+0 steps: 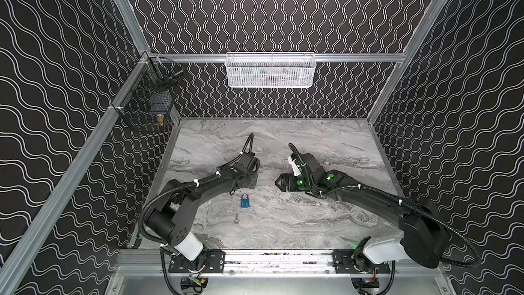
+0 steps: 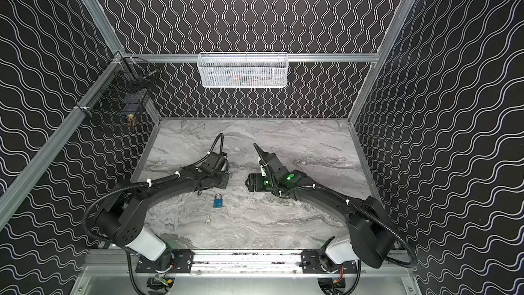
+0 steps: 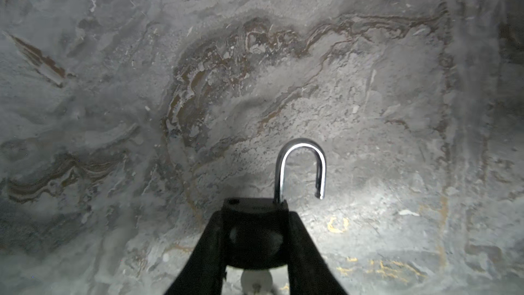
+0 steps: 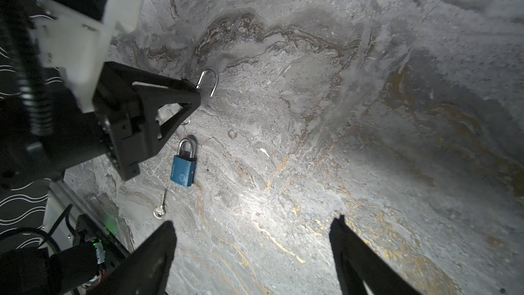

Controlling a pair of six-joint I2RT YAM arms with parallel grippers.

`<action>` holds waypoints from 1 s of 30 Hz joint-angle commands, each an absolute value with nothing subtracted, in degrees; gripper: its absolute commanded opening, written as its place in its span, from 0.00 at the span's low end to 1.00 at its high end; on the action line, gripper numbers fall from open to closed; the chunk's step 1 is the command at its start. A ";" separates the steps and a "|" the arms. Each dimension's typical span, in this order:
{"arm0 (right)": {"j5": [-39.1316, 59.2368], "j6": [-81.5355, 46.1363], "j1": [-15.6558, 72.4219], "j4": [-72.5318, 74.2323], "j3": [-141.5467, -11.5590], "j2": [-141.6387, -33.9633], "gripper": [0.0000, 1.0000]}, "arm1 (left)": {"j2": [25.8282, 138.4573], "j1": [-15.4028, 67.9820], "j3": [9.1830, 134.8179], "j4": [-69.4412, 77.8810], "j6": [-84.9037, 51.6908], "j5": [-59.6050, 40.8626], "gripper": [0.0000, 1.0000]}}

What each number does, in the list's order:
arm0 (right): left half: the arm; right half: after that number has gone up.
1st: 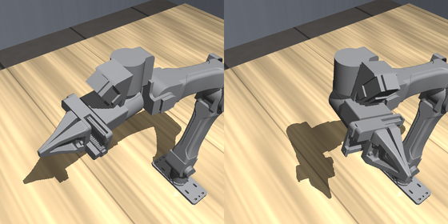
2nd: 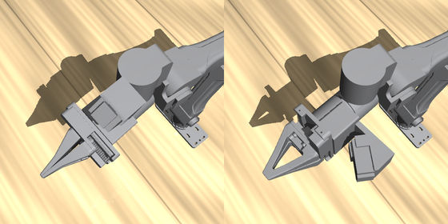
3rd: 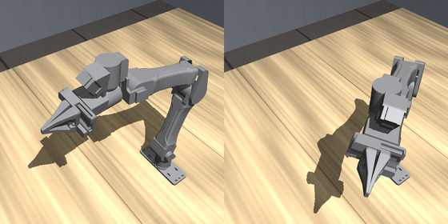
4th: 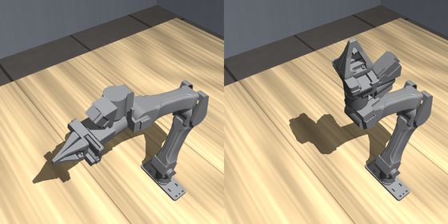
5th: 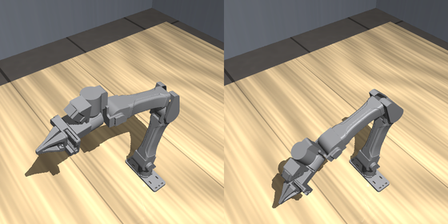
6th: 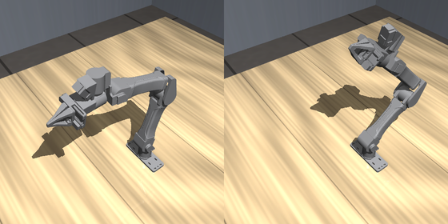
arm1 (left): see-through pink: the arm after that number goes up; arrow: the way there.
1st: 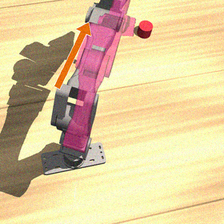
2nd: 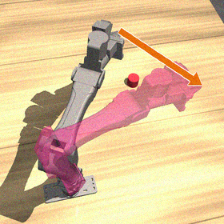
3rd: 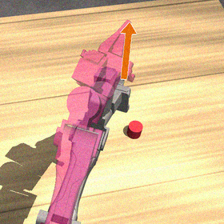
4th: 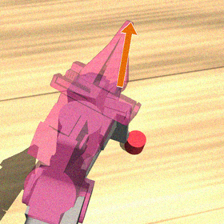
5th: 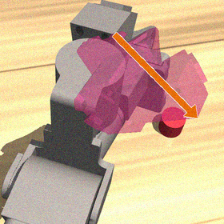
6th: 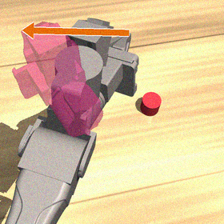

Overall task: Unlock with the key
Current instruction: 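Lower the black padlock and open the left gripper while the right withdraws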

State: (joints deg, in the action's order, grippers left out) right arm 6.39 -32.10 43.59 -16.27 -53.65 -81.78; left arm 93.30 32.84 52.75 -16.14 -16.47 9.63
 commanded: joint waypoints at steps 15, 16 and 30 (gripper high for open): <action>8.53 -33.54 43.33 -10.45 -50.63 -83.13 0.86 | 102.18 31.23 58.70 -18.34 -13.71 10.89 0.23; 8.60 -33.43 43.39 -10.46 -50.55 -83.23 0.86 | 102.51 31.20 58.71 -18.37 -13.62 10.99 0.28; 10.18 -31.89 42.28 -9.60 -50.32 -82.46 0.87 | 104.26 30.86 59.70 -18.30 -15.44 10.20 0.64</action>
State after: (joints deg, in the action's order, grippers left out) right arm 9.37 -32.05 42.48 -11.27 -50.28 -83.00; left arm 103.70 31.03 59.40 -16.64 -14.96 10.81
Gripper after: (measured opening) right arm 0.867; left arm 0.648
